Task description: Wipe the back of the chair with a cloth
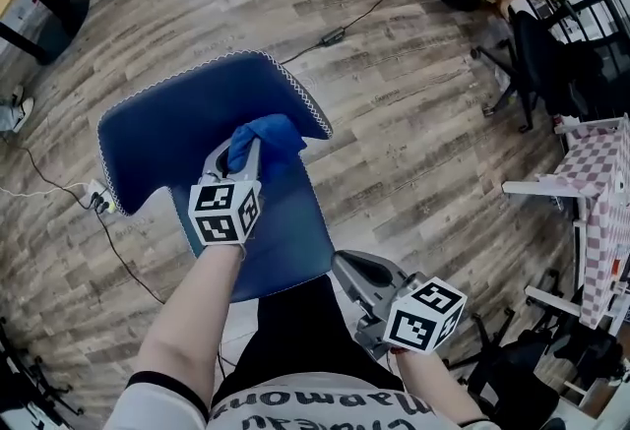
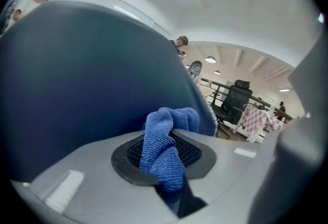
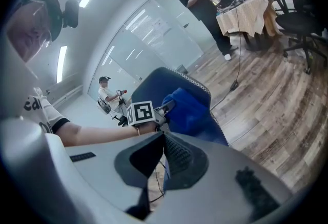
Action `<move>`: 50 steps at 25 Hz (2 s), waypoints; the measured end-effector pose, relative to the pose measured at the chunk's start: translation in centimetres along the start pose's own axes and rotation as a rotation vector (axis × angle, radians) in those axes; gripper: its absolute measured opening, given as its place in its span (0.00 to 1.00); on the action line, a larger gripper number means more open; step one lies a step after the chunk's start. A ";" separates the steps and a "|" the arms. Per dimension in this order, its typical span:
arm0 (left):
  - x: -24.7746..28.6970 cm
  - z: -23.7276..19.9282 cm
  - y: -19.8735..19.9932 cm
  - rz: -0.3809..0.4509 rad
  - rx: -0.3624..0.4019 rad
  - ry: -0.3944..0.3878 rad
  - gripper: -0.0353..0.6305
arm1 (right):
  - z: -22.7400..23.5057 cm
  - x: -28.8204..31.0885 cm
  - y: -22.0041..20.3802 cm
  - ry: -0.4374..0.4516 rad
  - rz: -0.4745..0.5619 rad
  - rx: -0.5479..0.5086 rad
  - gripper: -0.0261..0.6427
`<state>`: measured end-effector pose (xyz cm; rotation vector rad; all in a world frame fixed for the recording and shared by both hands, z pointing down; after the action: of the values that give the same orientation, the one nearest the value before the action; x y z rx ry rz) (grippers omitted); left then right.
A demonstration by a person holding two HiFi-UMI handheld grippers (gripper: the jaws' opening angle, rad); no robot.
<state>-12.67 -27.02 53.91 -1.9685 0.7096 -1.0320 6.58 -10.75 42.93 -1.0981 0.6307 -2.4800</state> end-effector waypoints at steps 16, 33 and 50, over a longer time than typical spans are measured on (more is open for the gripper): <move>-14.2 -13.4 -5.4 -0.045 -0.053 0.484 0.17 | -4.9 6.5 -1.8 0.144 -0.117 -0.075 0.06; -6.2 -10.5 -5.8 -0.027 -0.108 0.350 0.17 | 0.0 4.3 -3.1 0.038 -0.091 0.031 0.06; 4.3 -0.8 -4.4 -0.082 0.004 0.076 0.17 | 4.4 0.2 -2.5 -0.037 -0.018 0.096 0.06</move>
<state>-10.63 -28.19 59.66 -1.9773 0.6720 -1.1614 9.47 -9.88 47.02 -1.1159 0.4882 -2.4711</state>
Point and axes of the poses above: the fingertips, and each gripper's own axes: x forward along the fingers, z to its right, y out of its top, the point moved 5 cm from there along -x, backward along the fingers, and after that the axes turned 9 degrees about -y, right-handed, at the moved point
